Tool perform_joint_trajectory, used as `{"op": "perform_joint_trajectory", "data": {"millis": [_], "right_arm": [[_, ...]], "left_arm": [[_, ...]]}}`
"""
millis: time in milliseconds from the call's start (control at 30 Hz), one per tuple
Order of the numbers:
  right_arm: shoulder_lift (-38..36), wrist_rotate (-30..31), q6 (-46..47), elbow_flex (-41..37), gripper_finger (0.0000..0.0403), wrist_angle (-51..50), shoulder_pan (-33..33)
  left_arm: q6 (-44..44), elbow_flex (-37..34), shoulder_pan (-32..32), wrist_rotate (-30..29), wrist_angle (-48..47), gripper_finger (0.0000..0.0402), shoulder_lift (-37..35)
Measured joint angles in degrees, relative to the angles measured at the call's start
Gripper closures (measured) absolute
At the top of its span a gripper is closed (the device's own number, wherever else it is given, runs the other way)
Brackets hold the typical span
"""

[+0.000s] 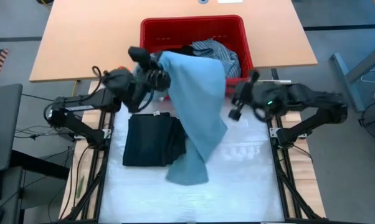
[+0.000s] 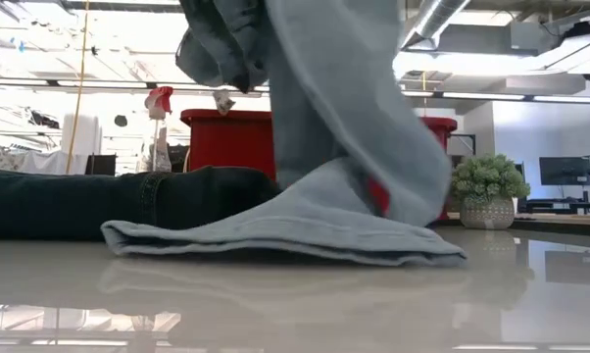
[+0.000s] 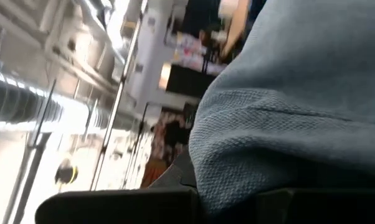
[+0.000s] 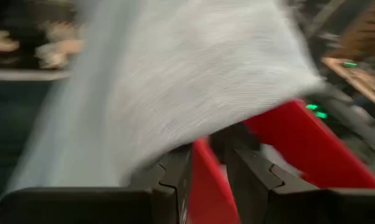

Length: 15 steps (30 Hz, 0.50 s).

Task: Fold Laundry from Bin
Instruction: Fold the light blue pants

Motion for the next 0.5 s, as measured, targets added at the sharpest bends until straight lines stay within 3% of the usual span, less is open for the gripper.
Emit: {"op": "perform_joint_trajectory", "data": {"millis": [100, 200, 267, 333, 500], "right_arm": [[3.32, 6.8, -3.76, -0.11, 0.0281, -0.91, 2.93], [5.5, 14.85, -1.57, -0.17, 0.0281, -0.62, 4.29], [6.95, 11.68, 1.52, -0.79, 0.0281, 1.89, 3.2], [8.82, 4.37, 2.29, -2.92, 0.0281, 3.97, 1.86], [12.58, -8.47, 2.58, -12.68, 0.0281, 14.31, -2.02]], "left_arm": [[0.3, -0.02, 3.76, 0.2, -0.64, 0.0396, 0.16], [0.28, -0.02, 6.27, 0.2, -0.41, 0.0396, 0.13], [0.12, -0.02, 7.41, 0.28, -0.45, 0.0396, 0.11], [0.11, -0.02, 8.37, 0.72, -0.57, 0.0396, 0.13], [-1.54, -0.02, 10.27, 1.83, -0.48, 0.0392, 0.11]]}}
